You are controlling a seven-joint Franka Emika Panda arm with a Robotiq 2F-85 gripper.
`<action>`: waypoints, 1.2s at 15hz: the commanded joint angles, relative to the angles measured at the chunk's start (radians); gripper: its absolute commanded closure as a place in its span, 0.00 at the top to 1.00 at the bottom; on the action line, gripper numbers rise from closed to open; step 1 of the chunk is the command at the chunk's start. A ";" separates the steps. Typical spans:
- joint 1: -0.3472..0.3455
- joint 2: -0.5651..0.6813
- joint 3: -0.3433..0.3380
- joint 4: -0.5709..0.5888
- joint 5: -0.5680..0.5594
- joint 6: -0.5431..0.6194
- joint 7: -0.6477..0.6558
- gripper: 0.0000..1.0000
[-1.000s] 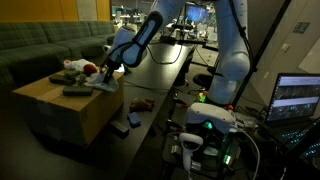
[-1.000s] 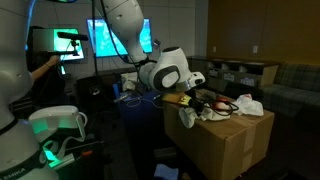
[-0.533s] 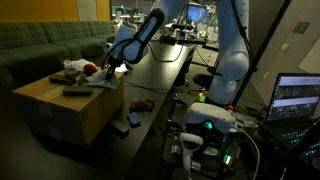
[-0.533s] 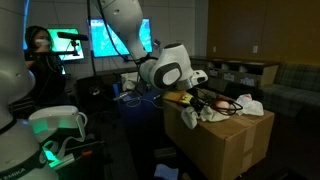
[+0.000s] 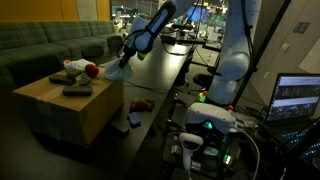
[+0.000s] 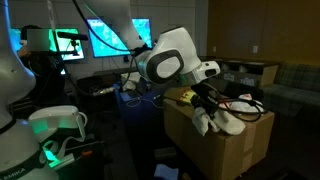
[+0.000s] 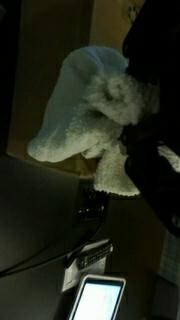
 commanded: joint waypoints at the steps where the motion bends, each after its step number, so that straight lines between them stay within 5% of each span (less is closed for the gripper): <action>1: 0.017 -0.057 -0.140 -0.077 -0.056 0.034 0.131 0.12; 7: 0.095 0.142 -0.428 -0.007 -0.215 0.059 0.438 0.12; 10: 0.114 0.284 -0.460 0.053 -0.121 0.049 0.465 0.12; 16: 0.089 0.515 -0.403 0.225 0.050 -0.004 0.445 0.14; 17: 0.096 0.548 -0.406 0.253 0.067 -0.004 0.450 0.22; 18: 0.102 0.571 -0.413 0.277 0.081 -0.010 0.454 0.46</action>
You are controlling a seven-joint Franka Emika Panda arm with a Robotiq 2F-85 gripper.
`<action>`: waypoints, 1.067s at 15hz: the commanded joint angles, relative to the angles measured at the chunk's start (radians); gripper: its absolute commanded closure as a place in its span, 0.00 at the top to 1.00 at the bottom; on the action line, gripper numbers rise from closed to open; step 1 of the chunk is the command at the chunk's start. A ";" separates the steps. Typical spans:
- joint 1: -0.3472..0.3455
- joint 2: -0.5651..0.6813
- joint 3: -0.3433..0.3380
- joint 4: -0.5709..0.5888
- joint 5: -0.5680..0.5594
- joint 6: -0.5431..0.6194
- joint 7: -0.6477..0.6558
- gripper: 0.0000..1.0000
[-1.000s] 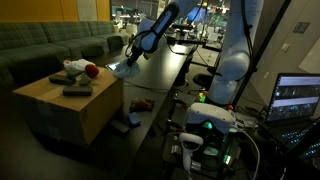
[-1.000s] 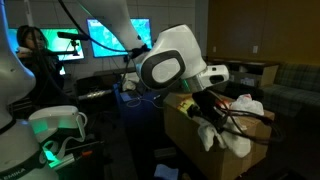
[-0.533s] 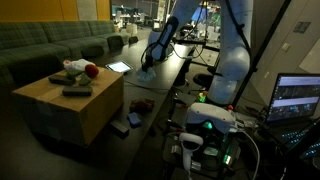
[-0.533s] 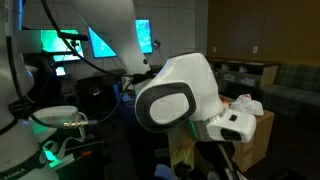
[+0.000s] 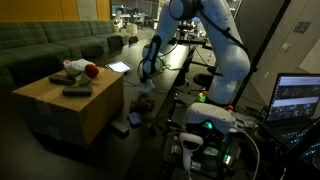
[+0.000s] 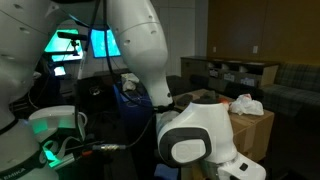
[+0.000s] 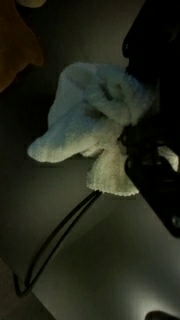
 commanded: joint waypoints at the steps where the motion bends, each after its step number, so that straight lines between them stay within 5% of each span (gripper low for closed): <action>1: 0.023 0.102 -0.018 0.122 0.063 -0.037 0.018 0.47; 9: 0.084 0.057 -0.068 0.140 0.075 -0.044 0.033 0.99; 13: 0.257 -0.015 -0.190 0.121 0.042 -0.023 0.084 1.00; 16: 0.449 -0.041 -0.342 0.137 0.005 -0.035 0.153 1.00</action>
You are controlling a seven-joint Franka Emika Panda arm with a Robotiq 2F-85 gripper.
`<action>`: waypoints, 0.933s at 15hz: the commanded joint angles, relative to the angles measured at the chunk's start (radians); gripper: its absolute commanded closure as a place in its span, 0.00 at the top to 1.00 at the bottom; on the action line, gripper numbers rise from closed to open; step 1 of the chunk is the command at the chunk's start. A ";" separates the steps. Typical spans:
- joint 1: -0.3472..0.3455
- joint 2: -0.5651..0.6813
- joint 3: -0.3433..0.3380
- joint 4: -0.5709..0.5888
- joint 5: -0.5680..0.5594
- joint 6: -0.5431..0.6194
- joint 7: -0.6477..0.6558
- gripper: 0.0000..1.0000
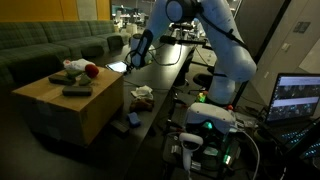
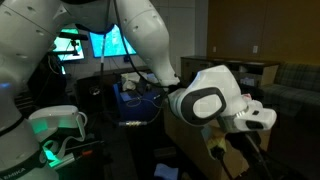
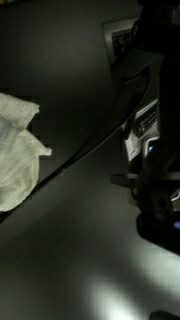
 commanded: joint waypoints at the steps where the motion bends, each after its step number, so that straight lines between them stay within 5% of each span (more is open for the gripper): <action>1: 0.235 -0.042 -0.191 -0.002 -0.054 -0.009 0.101 0.99; 5: 0.492 0.004 -0.380 0.069 -0.083 -0.045 0.207 1.00; 8: 0.606 0.024 -0.433 0.146 -0.085 -0.115 0.241 1.00; 11: 0.638 0.055 -0.413 0.260 -0.096 -0.186 0.257 1.00; 14: 0.573 0.075 -0.326 0.390 -0.108 -0.221 0.207 1.00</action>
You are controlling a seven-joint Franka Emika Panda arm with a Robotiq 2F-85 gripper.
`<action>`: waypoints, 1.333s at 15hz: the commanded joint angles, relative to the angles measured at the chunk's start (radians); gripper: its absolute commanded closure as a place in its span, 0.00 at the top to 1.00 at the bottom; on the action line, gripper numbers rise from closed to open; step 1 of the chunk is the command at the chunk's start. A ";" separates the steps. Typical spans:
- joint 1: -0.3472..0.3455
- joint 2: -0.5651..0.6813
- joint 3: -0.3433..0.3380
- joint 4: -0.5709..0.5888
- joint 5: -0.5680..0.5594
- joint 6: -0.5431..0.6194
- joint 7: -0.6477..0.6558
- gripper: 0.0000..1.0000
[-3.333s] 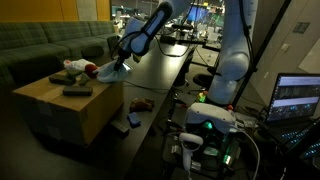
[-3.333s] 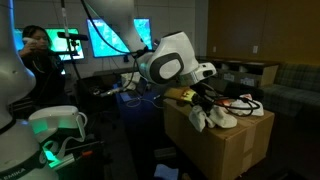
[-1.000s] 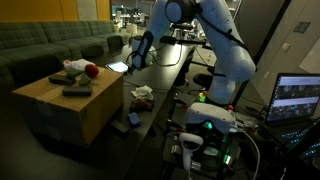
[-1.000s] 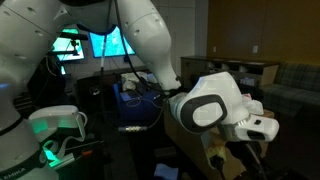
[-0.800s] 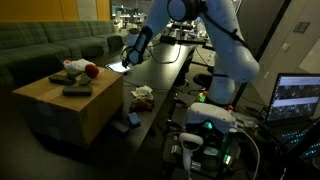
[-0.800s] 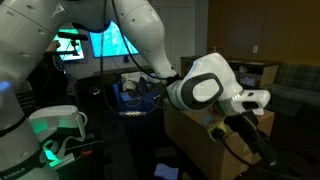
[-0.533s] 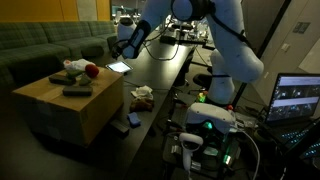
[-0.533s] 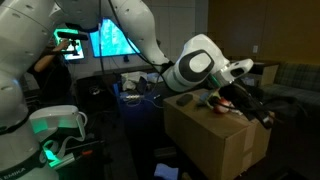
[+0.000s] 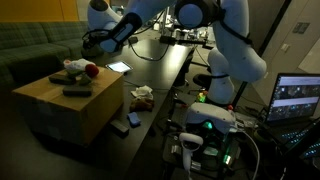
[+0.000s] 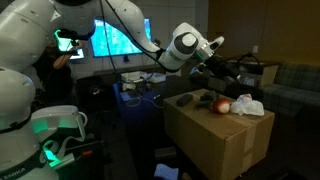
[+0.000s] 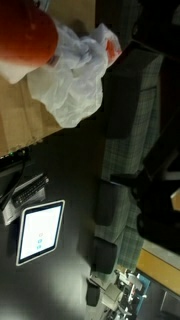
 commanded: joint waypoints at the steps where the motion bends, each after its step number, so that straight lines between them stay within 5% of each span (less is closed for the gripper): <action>1: -0.097 0.058 0.084 0.182 -0.032 -0.035 -0.033 1.00; 11: -0.613 0.106 0.663 0.534 -0.030 -0.136 -0.368 1.00; 15: -0.730 0.185 0.801 0.666 -0.021 -0.263 -0.466 1.00; 20: -0.786 0.287 0.873 0.818 -0.018 -0.395 -0.532 1.00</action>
